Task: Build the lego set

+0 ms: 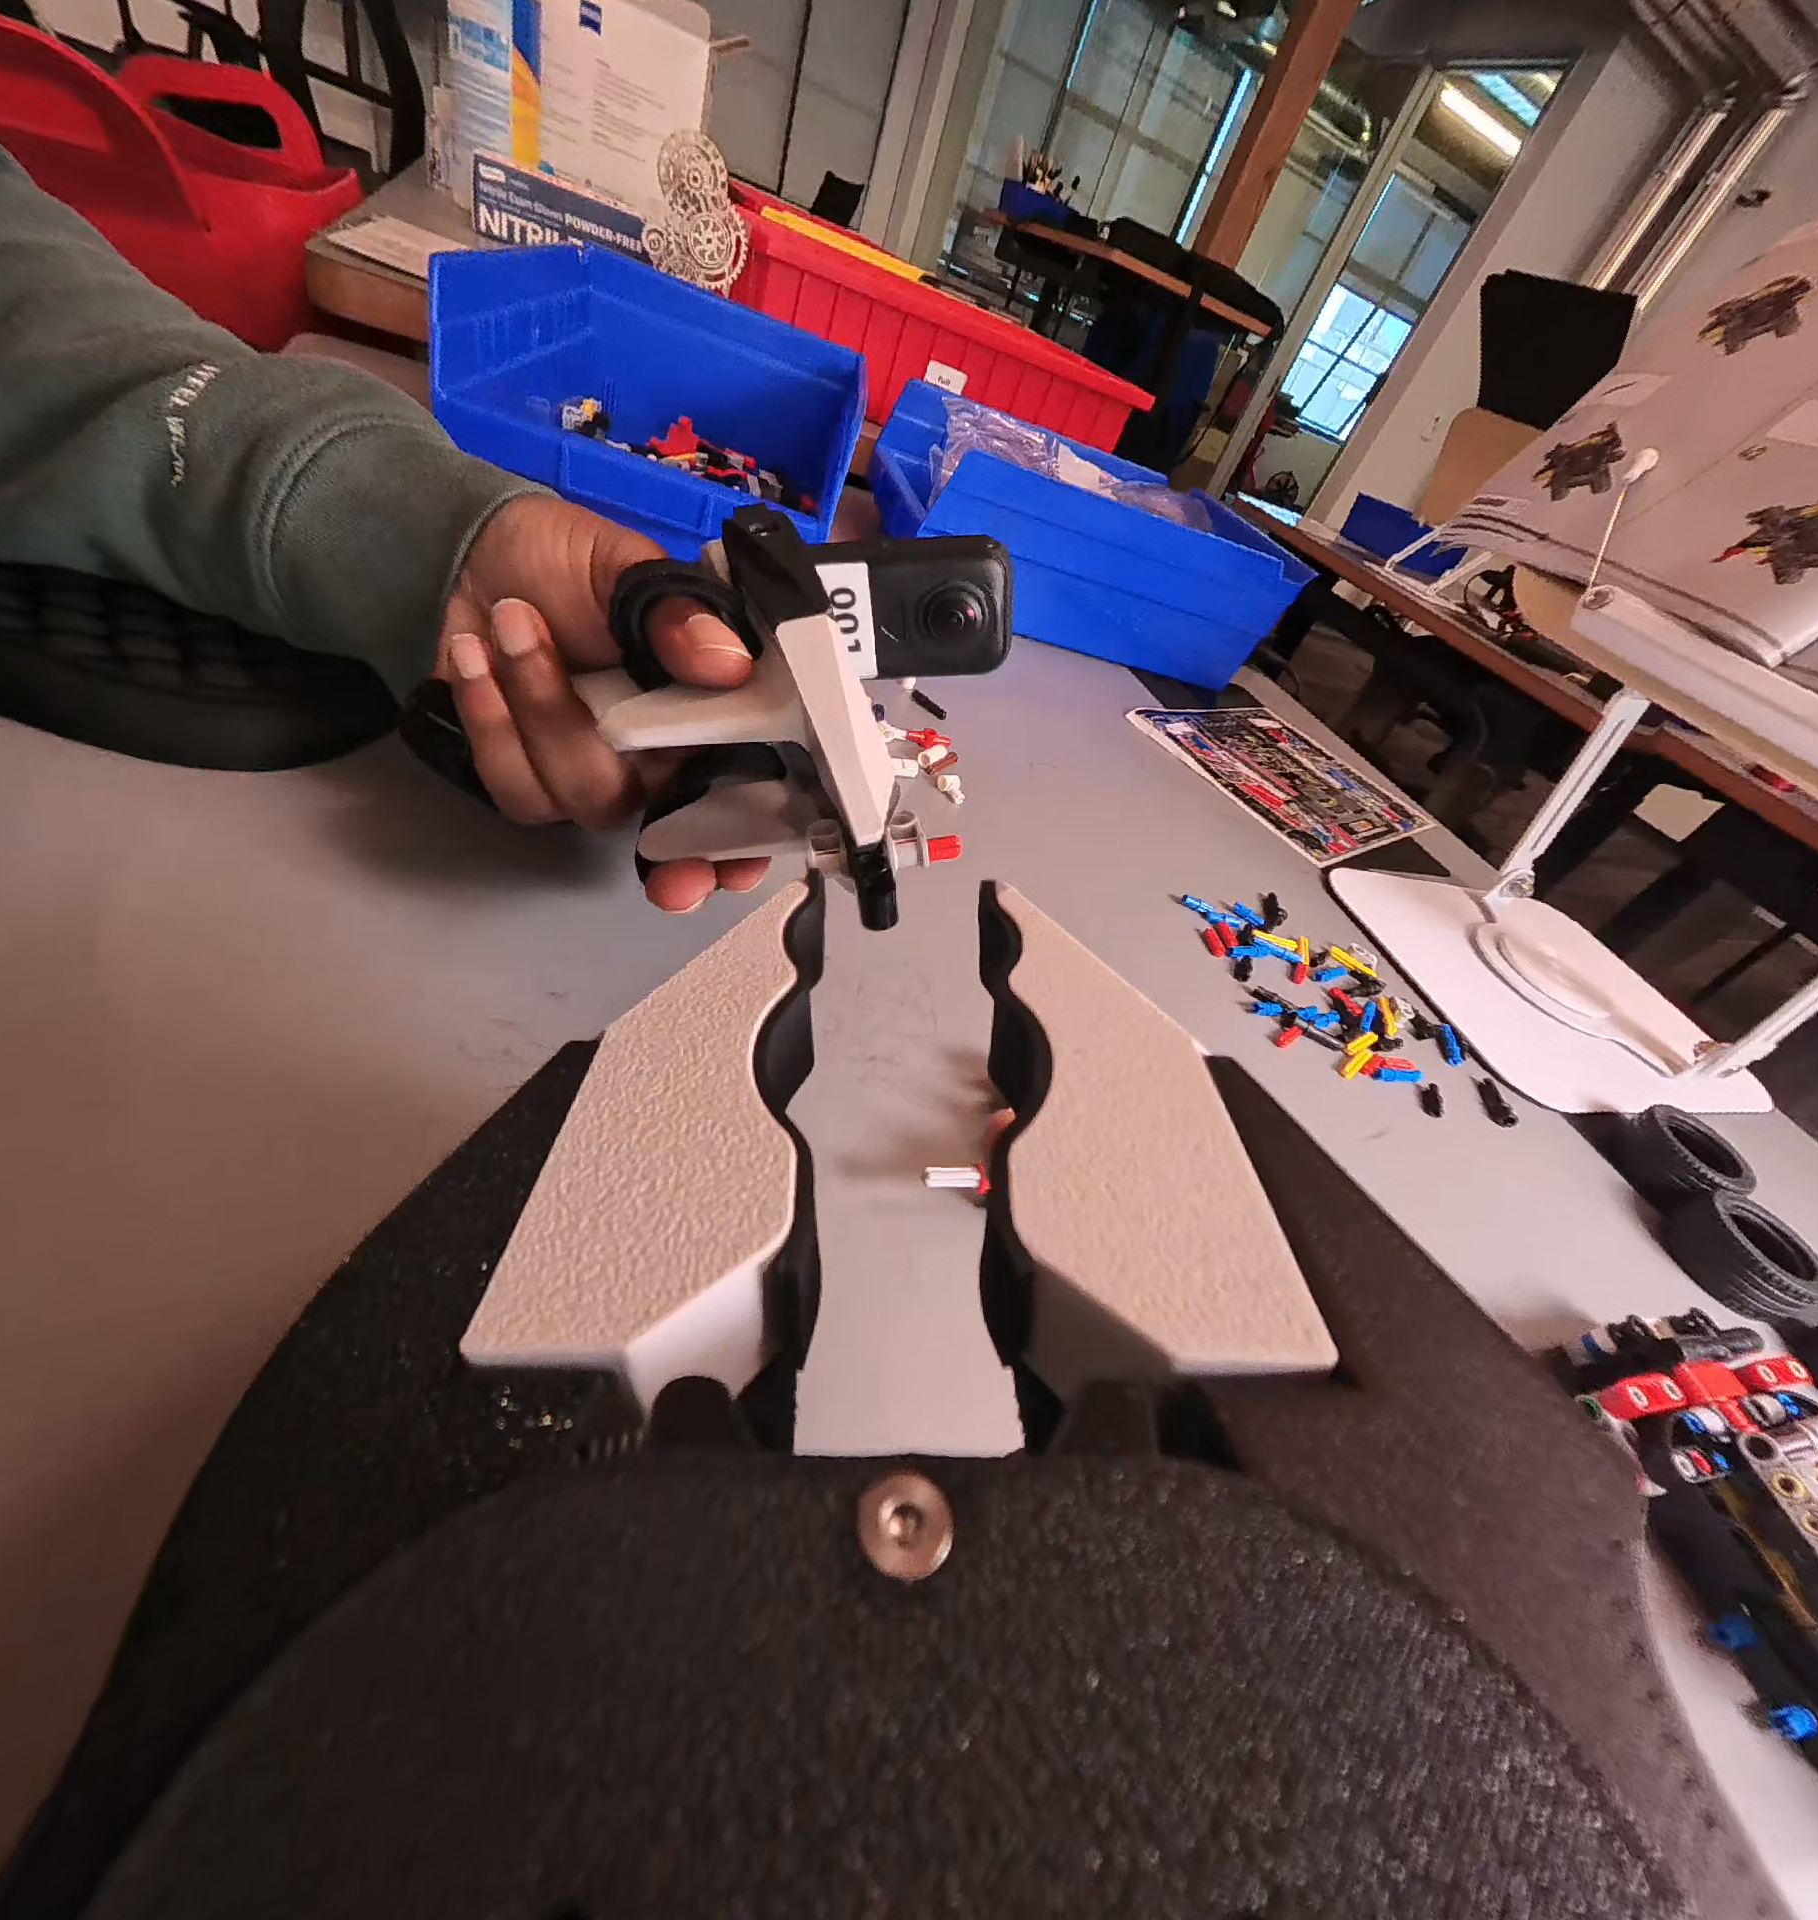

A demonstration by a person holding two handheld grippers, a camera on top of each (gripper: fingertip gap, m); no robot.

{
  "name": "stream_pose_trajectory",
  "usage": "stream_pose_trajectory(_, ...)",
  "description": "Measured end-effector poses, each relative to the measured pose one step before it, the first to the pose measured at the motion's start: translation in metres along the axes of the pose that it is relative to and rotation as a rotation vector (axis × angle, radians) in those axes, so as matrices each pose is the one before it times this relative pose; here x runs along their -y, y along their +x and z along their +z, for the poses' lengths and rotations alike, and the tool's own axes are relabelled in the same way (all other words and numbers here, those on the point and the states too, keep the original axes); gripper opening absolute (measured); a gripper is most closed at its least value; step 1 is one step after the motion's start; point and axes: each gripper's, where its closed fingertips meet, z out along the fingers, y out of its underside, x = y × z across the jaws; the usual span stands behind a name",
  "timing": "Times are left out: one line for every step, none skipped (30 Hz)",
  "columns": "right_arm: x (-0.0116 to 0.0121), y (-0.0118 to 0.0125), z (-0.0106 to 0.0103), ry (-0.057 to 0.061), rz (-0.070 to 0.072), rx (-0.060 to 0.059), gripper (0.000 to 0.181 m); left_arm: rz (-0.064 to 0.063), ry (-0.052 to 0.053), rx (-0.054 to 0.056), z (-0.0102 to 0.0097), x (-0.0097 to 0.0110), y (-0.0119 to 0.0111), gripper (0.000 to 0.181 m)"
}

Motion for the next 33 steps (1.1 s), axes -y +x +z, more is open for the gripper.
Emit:
stream_pose_trajectory(-0.00115, -0.00078, 0.0008, -0.0059, -0.0006, 0.0032, 0.027, -0.0046, -0.0018, -0.0025, 0.00059, -0.00062, 0.00023, 0.004)
stream_pose_trajectory(-0.00123, -0.00065, 0.0006, -0.0052, -0.0027, 0.0019, 0.025, -0.0008, -0.0027, 0.0026, 0.00039, -0.00058, -0.00055, 0.004)
stream_pose_trajectory(-0.00063, 0.00006, 0.00036, -0.0022, -0.0018, -0.0022, 0.019, -0.0006, -0.0019, 0.003, 0.00022, -0.00045, -0.0006, 0.004)
stream_pose_trajectory(-0.00001, -0.00124, -0.00002, 0.0013, -0.0008, 0.0063, 0.013, -0.0028, 0.0023, 0.0004, 0.00007, 0.00036, -0.00017, 0.004)
stream_pose_trajectory(0.00008, -0.00163, 0.00034, 0.0015, 0.0045, 0.0085, 0.009, -0.003, 0.0037, -0.0015, -0.00018, 0.00056, -0.00004, 0.005)
stream_pose_trajectory(0.00012, -0.00066, 0.0004, 0.0008, 0.0039, 0.0016, 0.007, -0.0019, 0.0013, -0.0006, -0.00022, 0.00024, -0.00007, 0.004)
stream_pose_trajectory(-0.00035, -0.00008, 0.00032, -0.0021, -0.0011, -0.0008, 0.007, -0.0003, 0.0005, 0.0015, -0.00018, 0.0001, -0.00037, 0.004)
stream_pose_trajectory(-0.00031, -0.00001, 0.00004, -0.0014, 0.0018, 0.0021, 0.007, 0.0009, 0.0008, 0.0005, -0.00007, 0.00009, -0.0001, 0.005)
stream_pose_trajectory(0.00029, -0.00021, -0.00012, 0.003, 0.0092, 0.0054, 0.007, -0.0003, 0.0002, -0.0024, 0.00006, 0.00011, 0.00032, 0.005)
stream_pose_trajectory(0.00039, -0.00002, -0.00012, 0.0026, 0.0112, 0.0049, 0.007, -0.0002, -0.0003, -0.0025, 0.00002, 0.00003, 0.00032, 0.005)
stream_pose_trajectory(0.00011, 0.00009, -0.00007, 0.0015, 0.0059, 0.0028, 0.007, 0.0013, -0.0004, -0.0012, 0.0001, -0.00004, 0.00027, 0.005)
stream_pose_trajectory(0.0003, -0.00024, -0.0001, 0.0023, 0.0027, 0.0023, 0.007, 0.0013, -0.0008, -0.0016, 0.00001, 0.0, 0.00018, 0.005)
stream_pose_trajectory(0.00018, -0.00021, -0.00007, 0.0016, 0.0031, 0.0027, 0.007, 0.0021, -0.0007, -0.0008, -0.00018, 0.00007, 0.00015, 0.005)
stream_pose_trajectory(0.00021, -0.00018, -0.00004, 0.0017, 0.0068, 0.003, 0.007, 0.005, -0.0005, 0.0014, -0.00003, 0.00014, -0.00009, 0.005)
stream_pose_trajectory(0.00031, -0.0001, -0.00022, 0.0019, 0.0092, 0.0041, 0.006, 0.0092, -0.0004, 0.0033, -0.0002, 0.00027, -0.00011, 0.006)
stream_pose_trajectory(0.00042, 0.00051, -0.00027, 0.0027, 0.0078, 0.0003, 0.006, 0.0124, 0.0012, 0.0033, -0.00027, 0.00061, 0.00019, 0.006)
stream_pose_trajectory(0.00053, 0.00097, -0.00049, 0.0034, 0.0049, -0.0027, 0.006, 0.0127, 0.0025, 0.0018, -0.00039, 0.00086, 0.00051, 0.007)
stream_pose_trajectory(0.00064, 0.0012, -0.00071, 0.0041, 0.0029, -0.0044, 0.006, 0.0125, 0.0021, 0.0018, -0.00066, 0.00102, 0.0006, 0.007)
stream_pose_trajectory(0.00074, 0.00171, -0.00069, 0.0034, 0.003, -0.0076, 0.006, 0.0142, 0.0012, 0.0047, -0.0006, 0.00095, 0.00025, 0.007)
stream_pose_trajectory(0.00027, 0.0014, -0.00061, 0.0011, 0.0013, -0.0052, 0.006, 0.0171, -0.0011, 0.0093, -0.00057, 0.00064, -0.00042, 0.007)
stream_pose_trajectory(-0.00015, 0.00084, -0.00043, -0.0008, -0.0003, -0.0034, 0.006, 0.0202, -0.0035, 0.0113, -0.00046, 0.00032, -0.00065, 0.008)
stream_pose_trajectory(0.00003, 0.00096, -0.00033, -0.0005, -0.0025, -0.0066, 0.006, 0.0224, -0.0039, 0.0098, -0.00031, 0.00013, -0.00023, 0.009)
stream_pose_trajectory(0.00009, 0.00077, -0.0002, -0.0003, -0.0038, -0.005, 0.006, 0.0222, -0.0039, 0.0083, -0.00012, 0.00017, -0.00005, 0.009)
stream_pose_trajectory(-0.00002, 0.00071, -0.00017, -0.0012, -0.0023, -0.0052, 0.006, 0.0206, -0.0036, 0.0083, -0.00002, 0.00001, -0.00005, 0.009)
stream_pose_trajectory(-0.00045, 0.00046, 0.00011, -0.0034, -0.0035, -0.0033, 0.006, 0.0187, -0.0029, 0.0086, 0.00004, -0.00009, -0.00031, 0.01)
stream_pose_trajectory(-0.00095, 0.00001, 0.00023, -0.0058, -0.0054, -0.0022, 0.006, 0.0162, -0.0047, 0.007, 0.00021, -0.0005, -0.0003, 0.009)
stream_pose_trajectory(-0.00117, -0.00026, 0.00052, -0.0069, -0.0074, -0.0014, 0.006, 0.0129, -0.0061, 0.0072, 0.00015, -0.00073, -0.00054, 0.007)
stream_pose_trajectory(-0.0007, -0.00003, 0.00031, -0.0038, -0.0059, -0.0034, 0.006, 0.0109, -0.0028, 0.0093, 0.00009, -0.00025, -0.00099, 0.006)
stream_pose_trajectory(-0.00082, 0.00023, 0.00037, -0.0053, -0.0059, -0.0042, 0.006, 0.0106, -0.0001, 0.0079, -0.00023, 0.00009, -0.0007, 0.006)
stream_pose_trajectory(-0.00035, 0.00007, 0.00036, -0.0025, -0.005, -0.0035, 0.006, 0.0101, -0.0015, 0.0062, -0.00013, 0.00011, -0.00035, 0.006)
stream_pose_trajectory(-0.00035, -0.00003, 0.00017, -0.0022, -0.0047, -0.0025, 0.006, 0.0099, -0.0015, 0.0061, -0.00014, 0.00012, -0.00031, 0.006)
stream_pose_trajectory(-0.0006, 0.00008, 0.00032, -0.004, -0.0044, -0.0025, 0.006, 0.0101, -0.0013, 0.0079, -0.00018, 0.00015, -0.00045, 0.006)
stream_pose_trajectory(-0.00121, 0.00012, 0.00033, -0.007, -0.0036, -0.0027, 0.007, 0.011, -0.0022, 0.0115, -0.00017, 0.0, -0.00101, 0.006)
